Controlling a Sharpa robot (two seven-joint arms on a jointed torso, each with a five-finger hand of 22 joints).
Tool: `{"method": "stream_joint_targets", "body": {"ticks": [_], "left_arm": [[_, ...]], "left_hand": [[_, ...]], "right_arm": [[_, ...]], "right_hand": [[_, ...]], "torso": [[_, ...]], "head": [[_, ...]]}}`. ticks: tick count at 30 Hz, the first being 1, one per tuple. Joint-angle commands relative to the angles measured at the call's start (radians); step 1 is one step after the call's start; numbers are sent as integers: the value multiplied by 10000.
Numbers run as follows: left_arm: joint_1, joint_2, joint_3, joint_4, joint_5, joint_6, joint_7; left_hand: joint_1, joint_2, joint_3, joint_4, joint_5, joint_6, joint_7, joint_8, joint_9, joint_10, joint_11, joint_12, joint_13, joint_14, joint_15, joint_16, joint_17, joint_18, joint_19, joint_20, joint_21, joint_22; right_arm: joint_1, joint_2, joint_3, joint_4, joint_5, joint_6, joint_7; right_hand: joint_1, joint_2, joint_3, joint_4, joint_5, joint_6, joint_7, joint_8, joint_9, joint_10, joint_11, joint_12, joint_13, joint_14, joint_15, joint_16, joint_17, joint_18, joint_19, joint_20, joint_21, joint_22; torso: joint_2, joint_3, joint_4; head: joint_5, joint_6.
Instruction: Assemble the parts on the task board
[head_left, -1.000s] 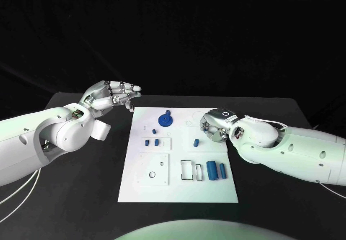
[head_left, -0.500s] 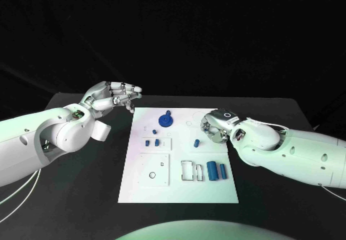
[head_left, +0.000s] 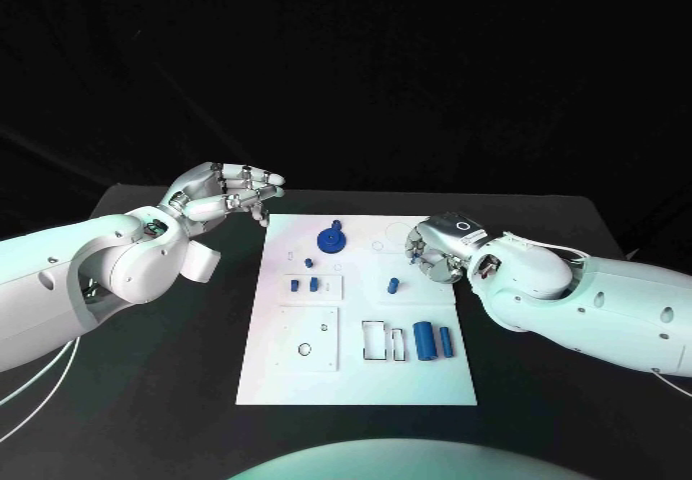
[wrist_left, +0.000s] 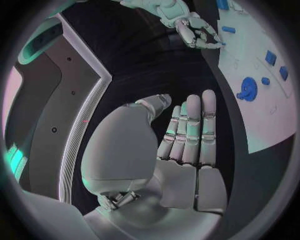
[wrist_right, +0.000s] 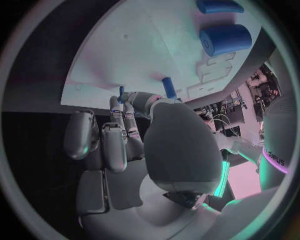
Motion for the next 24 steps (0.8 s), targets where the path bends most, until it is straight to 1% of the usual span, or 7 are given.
{"method": "stream_joint_targets", "body": {"ticks": [1, 7, 12, 14, 17, 20, 24], "left_arm": [[5, -3, 9, -4, -176, 322, 31], [5, -24, 9, -16, -193, 375, 40], [5, 14, 9, -57, -196, 403, 54], [5, 49, 9, -103, -195, 412, 59], [5, 98, 8, -176, -191, 414, 67], [5, 152, 8, -269, -174, 388, 78], [5, 264, 6, -417, -119, 231, 90]], "left_hand": [[51, 6, 3, -72, 40, -63, -11, 24, -15, -80, -11, -13, -14, -84, 9, -52, -16, 146, 46, 33, -40, -13], [48, 12, 4, -70, 42, -61, -11, 29, -14, -100, -6, -20, -18, -84, 13, -55, -17, 145, 47, 36, -43, -16], [54, 19, 8, -74, 43, -52, -13, 37, -12, -113, -5, -24, -21, -83, 15, -57, -18, 145, 49, 37, -45, -18], [54, 19, 8, -74, 43, -52, -13, 37, -12, -113, -5, -24, -21, -83, 15, -57, -18, 145, 49, 37, -45, -18], [54, 19, 8, -74, 43, -52, -13, 37, -12, -113, -5, -24, -21, -83, 15, -57, -18, 145, 49, 37, -45, -18], [54, 19, 8, -74, 43, -52, -13, 37, -12, -113, -5, -24, -21, -83, 15, -57, -18, 145, 49, 37, -45, -18], [56, 22, 7, -78, 43, -49, -13, 44, -11, -126, -3, -26, -24, -81, 17, -59, -18, 145, 51, 39, -47, -20]], "right_arm": [[60, -116, 23, 205, 268, 58, -60], [201, -401, 57, 859, 581, -42, -130], [238, -359, 77, 1382, 645, -146, -128], [238, -245, 80, 1526, 657, -140, -121], [221, -59, 82, 1649, 666, -128, -97], [188, 200, 83, 1723, 670, -112, -60], [117, 614, 83, 1767, 665, -85, 1]], "right_hand": [[-35, 80, -2, -53, 71, 49, -3, 65, 14, 577, -516, 27, 16, 402, -53, 31, -9, -143, 52, -12, 26, 721], [-35, 80, -2, -53, 71, 49, -3, 65, 14, 577, -516, 27, 16, 402, -53, 31, -9, -143, 52, -12, 26, 721], [-56, 76, 2, -60, 70, 50, -3, 69, 23, 580, -515, 17, 17, 406, -53, 37, 1, -147, 59, -14, 44, 733], [-61, 75, 4, -63, 70, 50, -3, 70, 26, 581, -515, 15, 17, 407, -54, 42, 9, -144, 54, -14, 34, 729], [-64, 75, 5, -64, 70, 49, -3, 70, 27, 582, -515, 13, 17, 403, -54, 31, -13, -140, 45, -15, 14, 719], [-67, 76, 7, -67, 70, 47, -2, 70, 28, 582, -515, 10, 17, 404, -54, 34, -7, -136, 36, -15, -4, 710], [-69, 78, 10, -70, 70, 45, -2, 70, 30, 582, -515, 8, 17, 405, -54, 35, -5, -131, 26, -16, -26, 699]], "torso": [[-5, 0, 1], [-16, 0, 7], [-19, 7, 8], [-29, 5, 22], [-45, 1, 34], [-75, -11, 42], [-131, -28, 79]], "head": [[-2, -3], [2, 4], [109, 36], [282, 91], [396, 110], [451, 101], [671, 41]]}}
